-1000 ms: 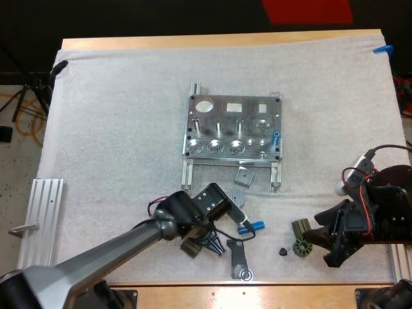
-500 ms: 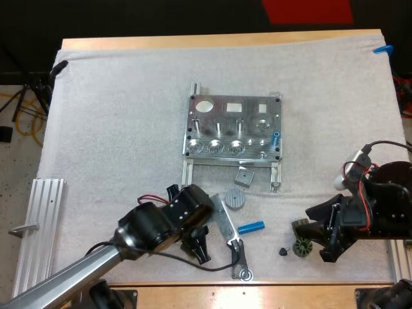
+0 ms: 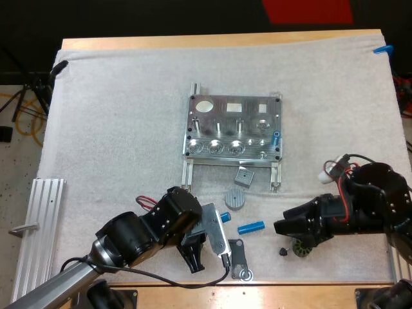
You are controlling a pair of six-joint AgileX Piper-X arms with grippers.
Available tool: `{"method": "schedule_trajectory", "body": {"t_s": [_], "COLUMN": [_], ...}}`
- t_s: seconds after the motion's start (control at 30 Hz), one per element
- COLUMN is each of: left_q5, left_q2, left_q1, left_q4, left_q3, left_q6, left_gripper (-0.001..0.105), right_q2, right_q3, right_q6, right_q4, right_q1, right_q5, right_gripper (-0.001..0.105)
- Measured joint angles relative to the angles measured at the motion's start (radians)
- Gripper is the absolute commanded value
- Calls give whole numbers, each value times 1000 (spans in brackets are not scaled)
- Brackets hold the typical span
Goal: Load cells from right to left
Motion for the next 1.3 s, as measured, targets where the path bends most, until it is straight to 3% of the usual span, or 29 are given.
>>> {"method": "schedule_trajectory", "body": {"t_s": [0.4, 0.63, 1.3], "left_q5": [65, 80, 99], "left_q2": [0, 0, 0], "left_q1": [0, 0, 0], "left_q4": [0, 0, 0], "left_q3": [0, 0, 0], "left_q6": [40, 42, 65], "left_gripper": [4, 4, 4], "right_q2": [166, 288, 345], "right_q3": [25, 28, 30], "right_q6": [164, 216, 275], "right_q4": [-155, -232, -379], "right_q1": [72, 76, 76], "right_q5": [-17, -84, -129], "right_gripper": [46, 46, 46]}}
